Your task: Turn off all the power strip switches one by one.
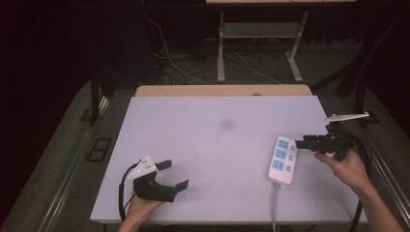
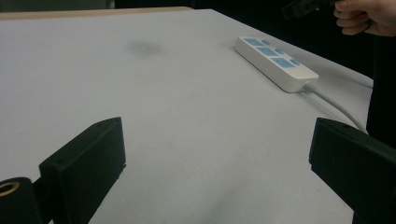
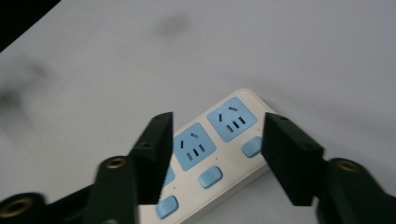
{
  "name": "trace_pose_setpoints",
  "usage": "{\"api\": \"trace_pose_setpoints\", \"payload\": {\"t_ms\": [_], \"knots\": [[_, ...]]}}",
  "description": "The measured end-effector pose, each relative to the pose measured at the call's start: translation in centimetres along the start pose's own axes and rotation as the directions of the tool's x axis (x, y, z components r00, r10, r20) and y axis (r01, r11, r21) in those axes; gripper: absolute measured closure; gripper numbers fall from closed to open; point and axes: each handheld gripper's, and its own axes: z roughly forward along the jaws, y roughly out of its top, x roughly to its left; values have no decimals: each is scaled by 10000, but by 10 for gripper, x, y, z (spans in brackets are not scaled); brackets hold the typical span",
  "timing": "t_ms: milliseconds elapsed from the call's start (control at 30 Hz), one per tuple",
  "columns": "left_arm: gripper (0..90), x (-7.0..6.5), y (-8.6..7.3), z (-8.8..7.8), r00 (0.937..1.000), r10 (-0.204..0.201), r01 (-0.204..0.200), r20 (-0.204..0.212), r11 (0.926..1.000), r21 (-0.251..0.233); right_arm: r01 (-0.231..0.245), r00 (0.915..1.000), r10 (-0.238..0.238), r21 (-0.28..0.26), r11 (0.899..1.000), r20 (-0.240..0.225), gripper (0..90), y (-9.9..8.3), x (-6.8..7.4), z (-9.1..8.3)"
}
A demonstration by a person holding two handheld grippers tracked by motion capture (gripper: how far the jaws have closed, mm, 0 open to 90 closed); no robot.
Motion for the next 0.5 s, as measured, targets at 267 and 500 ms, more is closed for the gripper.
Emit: {"api": "trace_pose_setpoints", "payload": {"t_ms": [267,500], "knots": [[23,0,0,-1,10000,-35,35,-5,10000,-62,-8,10000,12,-575,9983,73,77,-19,18,-10],[23,-1,0,-1,10000,-24,24,-11,10000,-66,252,9995,-270,-1169,9928,-138,2,-40,39,-12]]}}
